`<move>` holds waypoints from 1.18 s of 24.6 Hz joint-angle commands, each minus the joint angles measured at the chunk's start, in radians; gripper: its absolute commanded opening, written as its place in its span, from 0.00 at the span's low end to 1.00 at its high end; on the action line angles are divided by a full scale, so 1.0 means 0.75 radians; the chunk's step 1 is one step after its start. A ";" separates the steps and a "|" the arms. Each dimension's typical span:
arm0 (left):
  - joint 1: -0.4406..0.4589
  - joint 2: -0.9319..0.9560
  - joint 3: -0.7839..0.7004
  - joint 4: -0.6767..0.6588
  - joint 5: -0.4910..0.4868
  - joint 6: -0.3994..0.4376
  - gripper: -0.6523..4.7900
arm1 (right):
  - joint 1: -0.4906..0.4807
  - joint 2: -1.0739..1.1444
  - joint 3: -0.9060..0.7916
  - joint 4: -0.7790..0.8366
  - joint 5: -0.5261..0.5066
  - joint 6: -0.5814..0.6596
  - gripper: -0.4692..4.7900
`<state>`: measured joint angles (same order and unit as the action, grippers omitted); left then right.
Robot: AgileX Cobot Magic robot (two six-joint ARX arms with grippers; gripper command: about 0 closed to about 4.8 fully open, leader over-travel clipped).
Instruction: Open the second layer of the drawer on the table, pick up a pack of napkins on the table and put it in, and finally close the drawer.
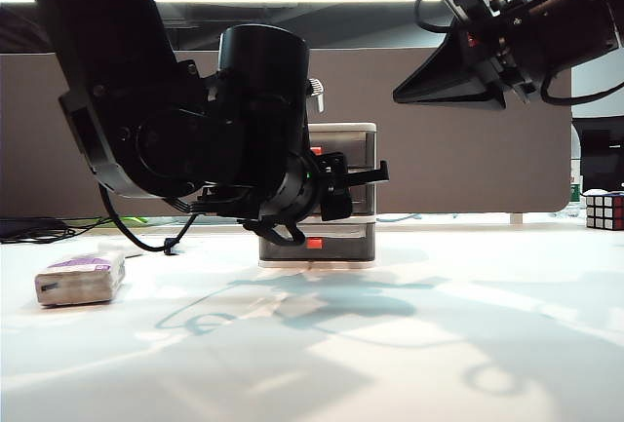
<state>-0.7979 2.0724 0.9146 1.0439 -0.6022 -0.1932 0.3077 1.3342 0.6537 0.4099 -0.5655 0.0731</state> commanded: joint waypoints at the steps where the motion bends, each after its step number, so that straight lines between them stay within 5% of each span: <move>1: 0.002 -0.003 0.010 0.018 0.031 0.008 0.44 | 0.001 -0.004 0.007 0.018 -0.003 -0.005 0.08; 7: 0.002 -0.002 0.010 0.018 0.031 0.008 0.32 | 0.001 -0.005 0.007 0.017 -0.003 -0.005 0.08; 14: 0.002 -0.003 0.010 0.017 0.031 0.008 0.31 | 0.001 -0.005 0.007 0.017 -0.003 -0.005 0.08; 19: 0.002 -0.002 0.010 0.017 0.031 0.008 0.15 | 0.001 -0.005 0.007 0.018 -0.003 -0.005 0.08; 29: 0.002 -0.003 0.010 0.017 0.031 0.003 0.11 | 0.001 0.206 0.140 0.116 -0.005 -0.036 0.08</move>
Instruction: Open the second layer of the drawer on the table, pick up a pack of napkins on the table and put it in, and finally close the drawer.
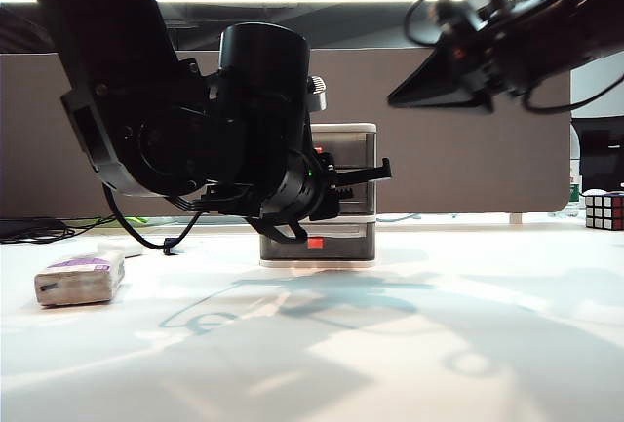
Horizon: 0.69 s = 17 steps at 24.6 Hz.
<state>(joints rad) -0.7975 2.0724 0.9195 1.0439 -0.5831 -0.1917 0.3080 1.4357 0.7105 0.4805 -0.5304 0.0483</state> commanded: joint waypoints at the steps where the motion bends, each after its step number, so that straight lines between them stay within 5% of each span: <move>1: 0.001 -0.003 0.003 0.016 0.005 0.001 0.11 | 0.000 0.113 0.101 0.018 -0.082 0.002 0.08; 17: 0.001 -0.003 0.003 0.016 0.005 0.001 0.11 | 0.001 0.352 0.300 0.025 -0.102 0.004 0.08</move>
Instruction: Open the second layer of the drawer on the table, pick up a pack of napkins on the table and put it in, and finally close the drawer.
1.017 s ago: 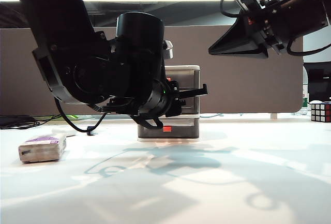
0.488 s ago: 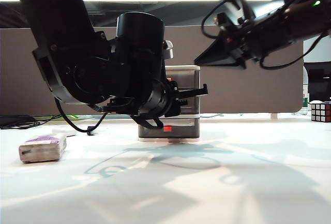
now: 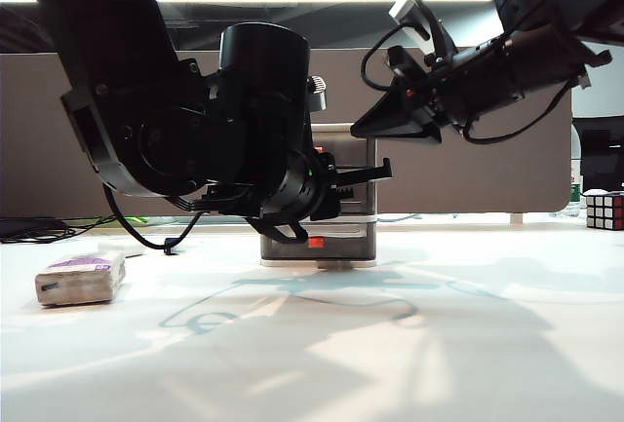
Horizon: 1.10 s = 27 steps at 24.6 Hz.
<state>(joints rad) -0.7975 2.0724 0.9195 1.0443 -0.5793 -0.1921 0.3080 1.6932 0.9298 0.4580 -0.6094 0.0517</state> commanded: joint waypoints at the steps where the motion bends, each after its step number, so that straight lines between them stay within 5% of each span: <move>1: -0.001 -0.003 0.003 0.016 0.000 0.001 0.11 | 0.001 0.026 0.022 0.058 0.003 -0.001 0.08; 22: -0.144 -0.023 -0.011 -0.144 -0.080 0.071 0.11 | 0.000 0.091 0.104 0.046 0.008 -0.001 0.08; 27: -0.174 -0.129 -0.150 -0.143 -0.101 -0.035 0.11 | 0.000 0.091 0.104 0.044 0.010 -0.001 0.08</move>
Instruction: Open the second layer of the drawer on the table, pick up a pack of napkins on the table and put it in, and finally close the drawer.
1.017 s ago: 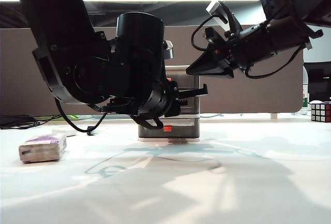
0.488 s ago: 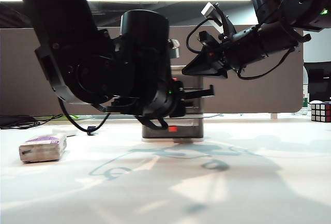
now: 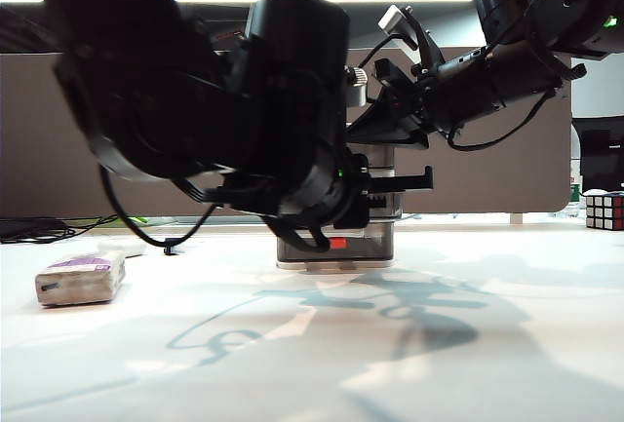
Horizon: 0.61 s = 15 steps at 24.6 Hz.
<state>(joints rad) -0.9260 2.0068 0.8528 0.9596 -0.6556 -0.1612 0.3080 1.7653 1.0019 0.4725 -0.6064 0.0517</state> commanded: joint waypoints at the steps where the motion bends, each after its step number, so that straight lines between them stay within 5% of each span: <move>1: -0.003 -0.058 -0.084 -0.031 0.001 -0.085 0.11 | 0.000 -0.005 0.008 0.025 0.006 -0.001 0.08; 15: -0.145 -0.252 -0.338 -0.035 -0.035 -0.163 0.11 | 0.001 -0.005 0.008 0.025 0.006 -0.001 0.08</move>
<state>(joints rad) -1.0229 1.8259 0.6090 0.9455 -0.6781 -0.2733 0.3088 1.7653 1.0016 0.4702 -0.6098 0.0517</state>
